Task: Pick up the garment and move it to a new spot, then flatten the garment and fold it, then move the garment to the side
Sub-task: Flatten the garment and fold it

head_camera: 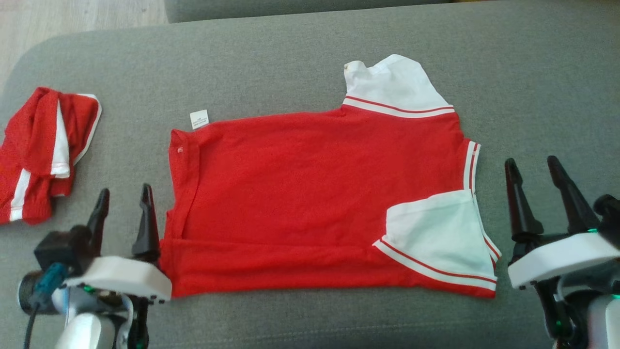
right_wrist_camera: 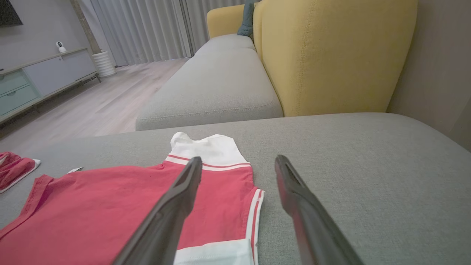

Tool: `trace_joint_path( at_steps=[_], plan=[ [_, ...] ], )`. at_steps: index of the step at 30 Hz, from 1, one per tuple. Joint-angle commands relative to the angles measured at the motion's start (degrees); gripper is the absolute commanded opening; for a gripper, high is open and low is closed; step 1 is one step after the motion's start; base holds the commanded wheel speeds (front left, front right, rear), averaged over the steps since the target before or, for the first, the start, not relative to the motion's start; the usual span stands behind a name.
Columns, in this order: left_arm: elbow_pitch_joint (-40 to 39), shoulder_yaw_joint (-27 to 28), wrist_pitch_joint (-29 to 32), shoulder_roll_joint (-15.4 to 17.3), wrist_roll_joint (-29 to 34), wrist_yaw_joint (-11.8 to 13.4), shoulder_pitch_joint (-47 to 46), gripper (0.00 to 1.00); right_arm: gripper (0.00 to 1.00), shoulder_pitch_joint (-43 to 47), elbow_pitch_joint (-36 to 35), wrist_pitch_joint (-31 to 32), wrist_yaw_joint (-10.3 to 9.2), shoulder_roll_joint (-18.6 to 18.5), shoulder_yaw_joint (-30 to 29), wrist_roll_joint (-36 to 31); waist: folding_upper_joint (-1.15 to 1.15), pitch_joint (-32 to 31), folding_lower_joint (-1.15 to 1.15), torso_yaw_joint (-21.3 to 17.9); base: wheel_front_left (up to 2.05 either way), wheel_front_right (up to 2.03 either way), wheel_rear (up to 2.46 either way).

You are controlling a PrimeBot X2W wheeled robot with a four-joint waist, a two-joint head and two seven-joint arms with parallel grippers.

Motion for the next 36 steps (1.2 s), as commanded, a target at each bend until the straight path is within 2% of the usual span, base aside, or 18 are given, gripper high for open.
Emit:
trace_joint_path(
  at_steps=[1,11,15,20,23,28,36],
  plan=[
    [-2.05,2.29,-0.98,1.03,0.43,0.27,-2.73,1.0,1.0,-1.82,-2.1,-0.39,-0.05,-0.57,1.46,-0.42,0.0,0.04,0.0,0.08,0.0,0.0,0.0],
    [0.59,1.38,-1.77,1.13,0.79,-0.14,-5.25,1.0,1.0,-3.31,-1.11,-0.6,-0.05,-0.57,1.88,-0.15,0.0,1.4,0.0,-0.25,0.0,0.0,0.0],
    [3.06,-0.15,-0.9,0.98,0.03,-2.51,-9.73,1.0,1.0,-4.01,-1.28,-0.6,-0.05,-0.57,1.67,0.08,0.0,3.61,0.0,0.04,0.0,0.0,0.0],
    [10.98,-1.14,1.48,0.36,-1.56,-5.43,-19.98,1.0,1.0,-6.12,-0.68,-0.67,-0.05,-0.57,3.24,0.31,0.0,7.18,0.0,-0.67,0.0,0.0,0.0],
    [17.57,-0.85,3.36,0.05,-3.06,-6.67,-25.53,1.0,1.0,-7.11,0.23,-1.0,-0.05,-0.57,3.97,0.7,0.0,8.8,0.0,-1.42,0.0,0.0,0.0],
    [29.61,-0.39,7.61,-0.47,-6.94,-10.19,-32.82,1.0,1.0,-7.96,1.78,-1.64,-0.05,-0.57,4.46,1.06,0.0,10.31,0.0,-2.24,0.0,0.0,0.0],
    [41.2,0.19,9.0,-0.41,-9.07,-12.17,-39.09,1.0,1.0,-6.84,2.99,-2.04,-0.05,-0.57,3.44,1.9,0.0,10.9,0.0,-2.99,0.0,0.0,0.0]
  ],
)
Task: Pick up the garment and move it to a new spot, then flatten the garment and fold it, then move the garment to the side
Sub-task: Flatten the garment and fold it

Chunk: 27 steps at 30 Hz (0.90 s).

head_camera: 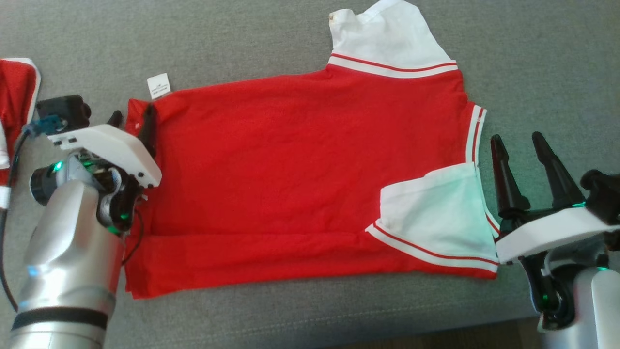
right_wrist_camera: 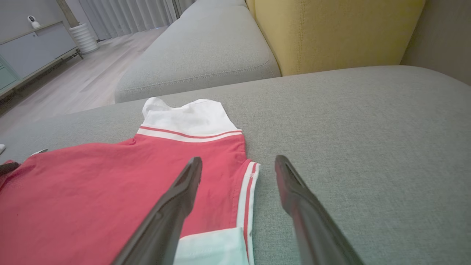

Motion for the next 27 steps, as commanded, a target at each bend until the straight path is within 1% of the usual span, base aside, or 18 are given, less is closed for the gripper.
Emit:
trace_joint_path(
  at_steps=[1,2,3,6,7,9,13,16,21,24,25,27],
  plan=[
    [-0.1,1.95,-0.18,1.88,-0.53,-0.44,-2.66,1.0,1.0,-0.73,-1.68,-0.68,-0.05,-0.47,1.09,0.42,0.0,-0.04,-0.01,-0.23,0.0,0.0,0.0],
    [0.88,1.95,0.05,1.89,-0.73,-0.65,-3.0,0.96,1.0,-0.71,-1.56,-0.7,-0.05,-0.47,1.11,0.49,0.0,-0.07,-0.01,-0.33,0.0,0.0,0.0],
    [1.81,1.84,0.46,1.88,-0.9,-0.89,-3.27,0.8,1.0,-0.73,-1.46,-0.72,-0.05,-0.47,1.11,0.52,0.0,-0.12,-0.01,-0.4,0.0,0.0,0.0],
    [3.73,1.33,1.24,1.8,-1.17,-1.78,-4.08,0.09,1.0,-0.68,-1.37,-0.68,-0.05,-0.47,1.0,0.61,0.0,-0.27,-0.01,-0.4,0.0,0.0,0.0],
    [4.14,1.19,1.11,1.8,-1.13,-1.94,-4.35,0.0,1.0,-0.68,-1.36,-0.65,-0.05,-0.47,0.97,0.64,0.0,-0.3,-0.01,-0.36,0.0,0.0,0.0],
    [4.42,0.97,0.79,1.87,-0.92,-2.02,-4.62,0.0,1.0,-0.73,-1.31,-0.59,-0.05,-0.47,0.95,0.71,0.0,-0.33,-0.01,-0.33,0.0,0.0,0.0],
    [4.6,0.33,-2.71,2.13,0.38,-1.76,-5.67,0.0,1.0,-1.66,-0.41,-0.24,-0.05,-0.47,0.74,0.59,0.0,-0.44,-0.01,-0.17,0.0,0.0,0.0],
    [4.52,-0.08,-4.99,1.92,0.99,-1.63,-6.21,0.0,1.0,-3.58,1.59,0.29,-0.05,-0.61,-0.06,-0.24,0.0,-0.2,-0.01,0.28,0.0,0.0,0.0],
    [4.05,-1.29,-6.62,0.55,1.53,-1.91,-7.7,0.0,1.0,-9.36,7.73,1.01,-0.05,-3.39,-1.61,-0.03,0.0,1.79,-0.01,2.53,0.0,0.0,0.0],
    [3.48,-2.21,-7.36,-0.81,1.75,-2.29,-8.9,0.0,1.0,-13.71,11.8,0.93,-0.05,-5.1,-2.42,0.68,0.0,3.82,-0.01,4.82,0.0,0.0,0.0],
    [3.1,-2.92,-7.94,-1.71,1.96,-2.63,-9.77,0.0,1.0,-17.1,14.36,0.66,-0.05,-6.34,-2.43,1.25,0.0,5.18,-0.01,6.38,0.0,0.0,0.0],
    [2.76,-3.66,-8.51,-2.68,2.19,-2.94,-10.64,0.0,1.0,-20.88,17.21,0.62,-0.05,-7.7,-2.32,1.85,0.0,6.46,-0.01,7.92,0.0,0.0,0.0]
  ],
)
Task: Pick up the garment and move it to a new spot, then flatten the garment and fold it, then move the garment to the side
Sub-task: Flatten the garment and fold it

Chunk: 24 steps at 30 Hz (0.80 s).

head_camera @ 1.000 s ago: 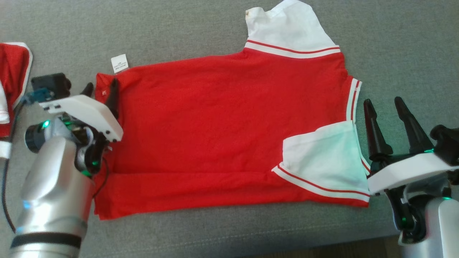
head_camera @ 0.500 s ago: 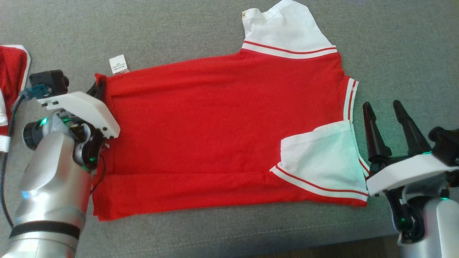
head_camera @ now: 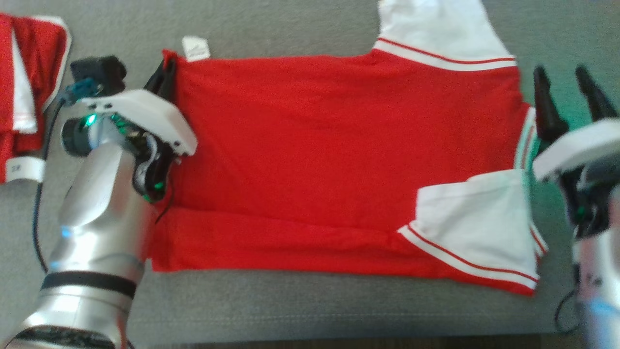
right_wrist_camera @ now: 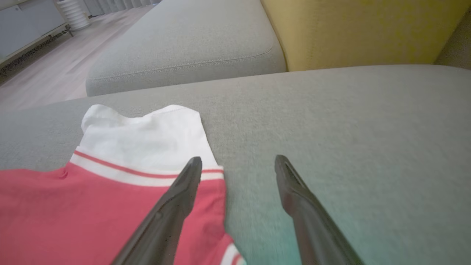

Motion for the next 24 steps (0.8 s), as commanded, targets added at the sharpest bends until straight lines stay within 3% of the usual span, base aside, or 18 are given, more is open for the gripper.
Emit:
trace_joint_path(
  at_steps=[1,13,22,23,24],
  plan=[
    [-2.11,0.81,-1.1,1.04,0.5,-0.37,-3.19,0.0,1.0,-4.63,0.39,-0.14,-0.05,-1.97,1.63,0.81,0.0,2.99,-0.01,3.15,0.0,0.0,0.0],
    [-2.08,-4.42,-3.47,-3.59,1.48,-2.29,-8.9,0.0,1.0,-27.14,20.84,3.88,-0.05,-9.26,7.33,4.9,0.0,8.17,-0.01,9.85,0.0,0.0,0.0],
    [0.55,-5.66,-4.91,-4.44,0.6,-2.48,-10.15,0.0,1.0,-32.5,28.0,8.73,-0.05,-11.63,14.72,6.85,0.0,8.66,-0.01,10.3,0.0,0.0,0.0],
    [0.9,-5.73,-4.92,-4.47,0.48,-2.5,-10.21,0.0,0.96,-32.5,28.28,9.54,-0.05,-11.79,15.4,7.48,0.0,8.56,-0.01,10.25,0.0,0.0,0.0],
    [1.24,-5.79,-4.94,-4.5,0.35,-2.52,-10.27,0.0,0.77,-32.51,28.65,10.47,-0.05,-12.24,15.93,7.52,0.0,8.45,-0.01,10.23,0.0,0.0,0.0]
  ],
)
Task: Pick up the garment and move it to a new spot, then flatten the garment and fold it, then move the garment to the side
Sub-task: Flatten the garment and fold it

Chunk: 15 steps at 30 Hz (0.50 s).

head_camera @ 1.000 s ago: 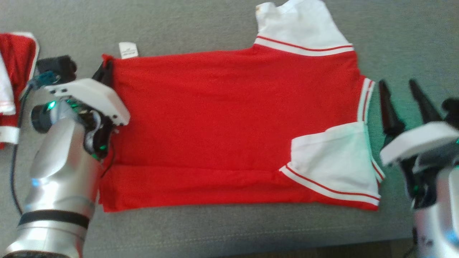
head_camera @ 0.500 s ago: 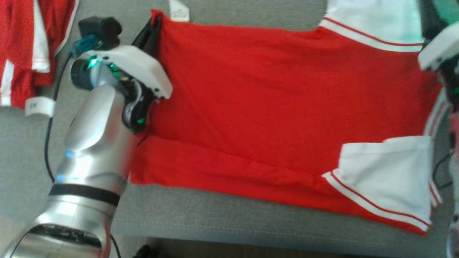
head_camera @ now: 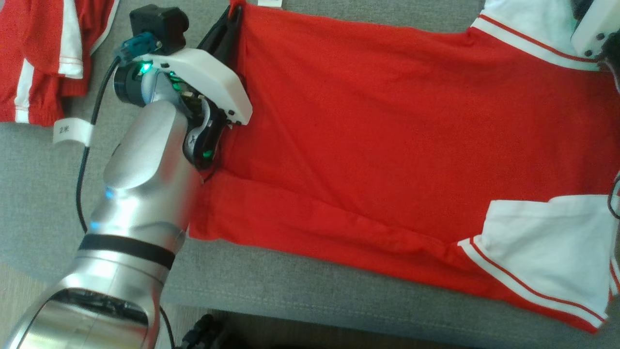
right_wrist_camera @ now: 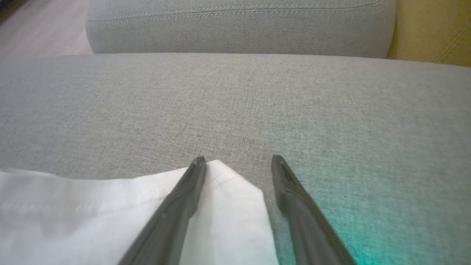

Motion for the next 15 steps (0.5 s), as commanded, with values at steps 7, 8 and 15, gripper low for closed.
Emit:
trace_joint_path(
  at_steps=[7,8,15],
  plan=[
    [0.37,0.95,-1.48,1.91,-1.03,-0.12,-2.22,0.0,0.0,0.96,-1.22,4.79,-0.05,-0.72,2.97,2.87,0.0,-0.69,0.0,-0.5,0.0,0.0,0.0],
    [0.37,1.04,-2.04,1.91,-1.16,-0.17,-2.31,0.0,0.0,1.04,-1.63,4.64,-0.05,-0.93,3.04,3.08,0.0,-0.85,0.0,-0.56,0.0,0.0,0.0],
    [-0.8,1.75,-5.68,2.97,-1.25,-0.21,-1.82,0.0,0.0,3.31,-8.12,-1.25,-0.05,-2.08,2.6,4.98,0.0,-3.39,0.0,-1.43,0.0,0.0,0.0]
  ],
)
